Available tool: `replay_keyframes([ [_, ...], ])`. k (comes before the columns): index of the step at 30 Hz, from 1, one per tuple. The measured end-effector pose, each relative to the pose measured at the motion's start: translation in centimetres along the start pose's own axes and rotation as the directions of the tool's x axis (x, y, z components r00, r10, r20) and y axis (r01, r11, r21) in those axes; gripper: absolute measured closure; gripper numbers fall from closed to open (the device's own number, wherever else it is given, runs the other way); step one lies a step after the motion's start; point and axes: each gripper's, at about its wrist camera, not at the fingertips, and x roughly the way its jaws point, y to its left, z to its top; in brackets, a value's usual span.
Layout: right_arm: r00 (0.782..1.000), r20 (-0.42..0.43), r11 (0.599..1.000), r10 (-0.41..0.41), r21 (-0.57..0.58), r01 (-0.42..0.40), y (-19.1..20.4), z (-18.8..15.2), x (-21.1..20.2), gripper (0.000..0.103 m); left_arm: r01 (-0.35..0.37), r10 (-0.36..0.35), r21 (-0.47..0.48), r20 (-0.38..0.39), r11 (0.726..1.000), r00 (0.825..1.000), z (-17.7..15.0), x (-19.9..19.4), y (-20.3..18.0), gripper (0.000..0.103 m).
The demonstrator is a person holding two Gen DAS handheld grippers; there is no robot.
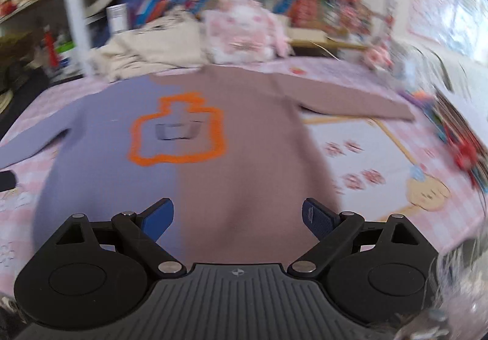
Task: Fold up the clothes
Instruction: 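Grasp the lavender sleeve cuff with the left gripper and lift it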
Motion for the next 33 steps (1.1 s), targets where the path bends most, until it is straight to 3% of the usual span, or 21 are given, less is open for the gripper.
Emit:
replay_keyframes([
  [3, 1.000, 0.027, 0.999, 0.009, -0.046, -0.008, 3.7, -0.1, -0.8, 0.007, -0.021, 0.020, -0.015, -0.007, 1.000, 1.000, 0.2, 0.3, 3.2, 0.009],
  [7, 1.000, 0.024, 0.999, 0.004, -0.050, -0.003, 6.2, -0.3, -1.1, 0.007, -0.059, 0.059, -0.106, -0.001, 0.993, 0.998, 0.8, 0.8, 7.4, 0.009],
  [17, 0.999, 0.038, 0.998, -0.014, -0.067, 0.017, 9.3, 0.0, -1.6, 0.007, -0.170, 0.196, -0.289, 0.064, 0.942, 0.978, 2.9, 2.6, 17.2, 0.014],
  [22, 0.998, 0.043, 0.997, -0.034, -0.065, 0.037, 9.3, 0.2, -1.8, 0.007, -0.212, 0.241, -0.355, 0.037, 0.911, 0.970, 3.7, 4.5, 20.2, 0.023],
  [23, 0.998, 0.045, 0.997, -0.040, -0.060, 0.043, 9.2, 0.3, -1.8, 0.007, -0.211, 0.238, -0.370, 0.030, 0.905, 0.971, 3.8, 4.9, 20.6, 0.030],
  [27, 0.997, 0.055, 0.997, -0.058, -0.043, 0.060, 8.6, 0.5, -2.1, 0.007, -0.202, 0.236, -0.399, 0.038, 0.894, 0.971, 4.1, 5.7, 21.5, 0.039],
  [30, 0.996, 0.052, 0.996, -0.076, -0.032, 0.077, 8.3, 0.6, -2.2, 0.008, -0.187, 0.238, -0.484, 0.044, 0.855, 0.970, 4.6, 6.1, 22.1, 0.040],
  [33, 0.994, 0.052, 0.996, -0.093, 0.005, 0.093, 7.6, 0.7, -2.2, 0.008, -0.114, 0.164, -0.541, 0.044, 0.833, 0.986, 5.0, 6.7, 22.2, 0.046],
])
